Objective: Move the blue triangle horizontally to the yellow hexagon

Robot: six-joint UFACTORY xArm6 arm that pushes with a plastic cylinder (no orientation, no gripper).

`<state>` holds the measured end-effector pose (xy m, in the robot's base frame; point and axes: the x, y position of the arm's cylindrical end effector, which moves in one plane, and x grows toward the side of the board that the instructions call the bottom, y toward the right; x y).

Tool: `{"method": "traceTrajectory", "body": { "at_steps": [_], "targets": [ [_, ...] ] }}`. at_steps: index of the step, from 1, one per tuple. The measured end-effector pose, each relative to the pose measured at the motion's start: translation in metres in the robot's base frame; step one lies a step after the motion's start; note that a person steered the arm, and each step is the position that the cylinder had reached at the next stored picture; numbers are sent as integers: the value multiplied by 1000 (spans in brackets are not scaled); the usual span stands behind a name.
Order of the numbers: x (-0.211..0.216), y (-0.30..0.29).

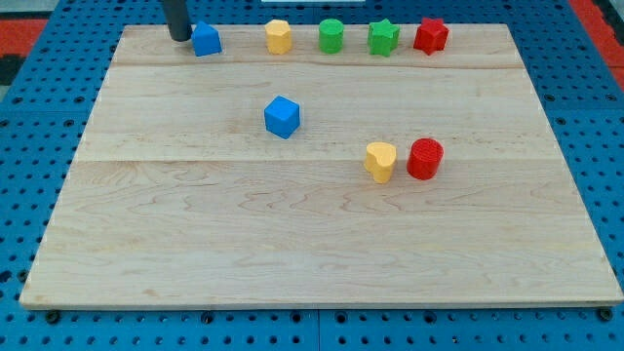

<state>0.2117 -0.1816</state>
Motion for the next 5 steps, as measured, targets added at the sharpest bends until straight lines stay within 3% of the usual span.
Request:
{"method": "traceTrajectory", "body": {
  "at_steps": [4, 5],
  "targets": [
    [12, 27],
    [15, 2]
  ]
}}
